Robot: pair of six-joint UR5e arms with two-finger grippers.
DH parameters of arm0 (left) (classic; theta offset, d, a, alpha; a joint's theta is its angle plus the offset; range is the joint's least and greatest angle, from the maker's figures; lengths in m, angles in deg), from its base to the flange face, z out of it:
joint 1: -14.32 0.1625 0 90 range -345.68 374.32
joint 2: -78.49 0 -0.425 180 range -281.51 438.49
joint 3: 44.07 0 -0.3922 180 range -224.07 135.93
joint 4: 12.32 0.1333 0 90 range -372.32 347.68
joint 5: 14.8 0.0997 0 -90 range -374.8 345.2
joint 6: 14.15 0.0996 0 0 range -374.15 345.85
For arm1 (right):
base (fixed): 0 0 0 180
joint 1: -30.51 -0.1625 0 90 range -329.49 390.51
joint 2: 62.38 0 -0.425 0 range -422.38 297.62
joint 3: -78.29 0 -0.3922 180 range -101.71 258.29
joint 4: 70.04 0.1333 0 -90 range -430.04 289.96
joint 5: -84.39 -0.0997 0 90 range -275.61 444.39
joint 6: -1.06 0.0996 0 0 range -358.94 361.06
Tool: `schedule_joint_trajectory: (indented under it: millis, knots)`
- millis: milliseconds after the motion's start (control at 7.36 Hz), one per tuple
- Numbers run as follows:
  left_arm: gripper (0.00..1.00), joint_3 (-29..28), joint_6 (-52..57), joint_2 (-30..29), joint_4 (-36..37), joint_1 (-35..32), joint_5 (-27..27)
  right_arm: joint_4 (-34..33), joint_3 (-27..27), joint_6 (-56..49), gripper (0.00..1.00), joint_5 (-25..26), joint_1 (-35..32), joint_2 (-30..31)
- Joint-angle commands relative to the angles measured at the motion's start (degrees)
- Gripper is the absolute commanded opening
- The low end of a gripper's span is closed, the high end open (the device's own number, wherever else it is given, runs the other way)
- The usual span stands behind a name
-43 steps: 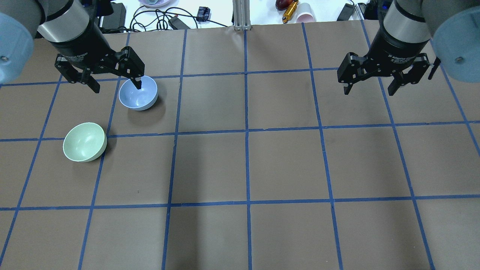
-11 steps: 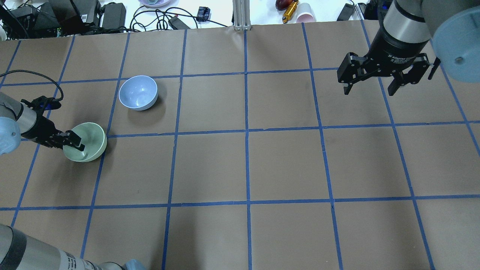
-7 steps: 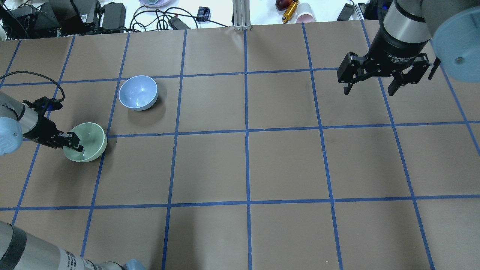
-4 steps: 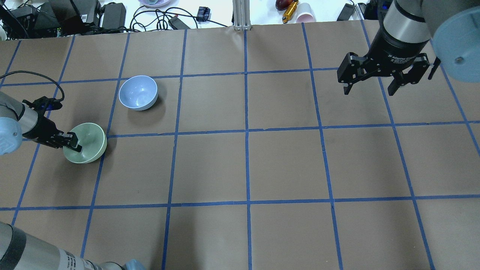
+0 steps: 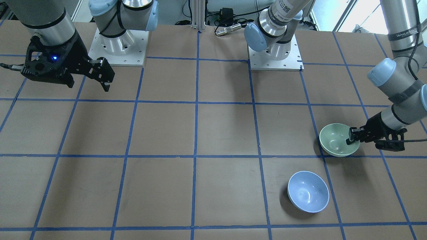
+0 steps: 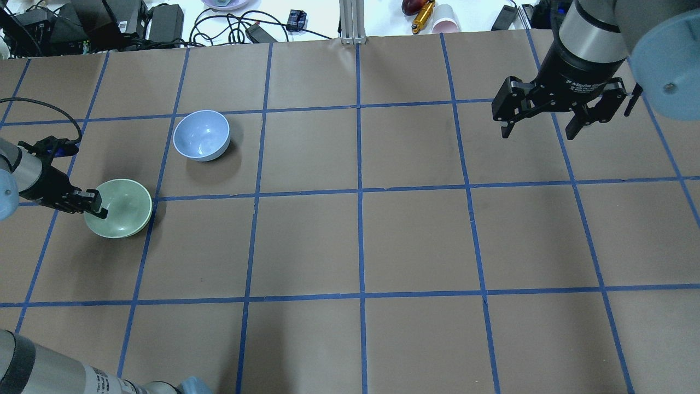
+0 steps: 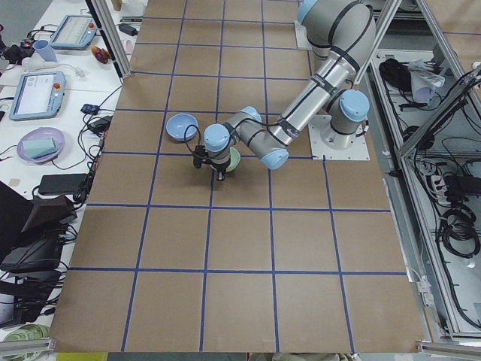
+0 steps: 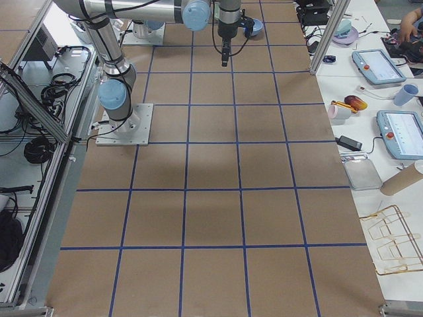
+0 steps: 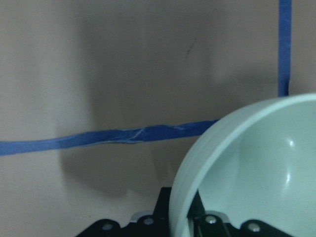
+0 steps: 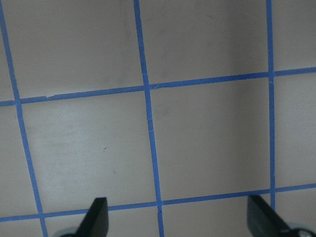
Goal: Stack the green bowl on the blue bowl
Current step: 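Lift the green bowl with the left gripper and carry it over the blue bowl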
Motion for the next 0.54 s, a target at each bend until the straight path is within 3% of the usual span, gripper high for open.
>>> schedule_joint_trajectory:
  millis: [0,408]
  knots:
    - [0.03,-2.98,0.14,1.08,-5.84,1.36,-1.43,0.0,0.0,0.0,1.0,0.0,0.0,0.0]
    - [0.03,-10.27,0.14,1.7,-13.34,0.93,-4.93,0.0,0.0,0.0,1.0,0.0,0.0,0.0]
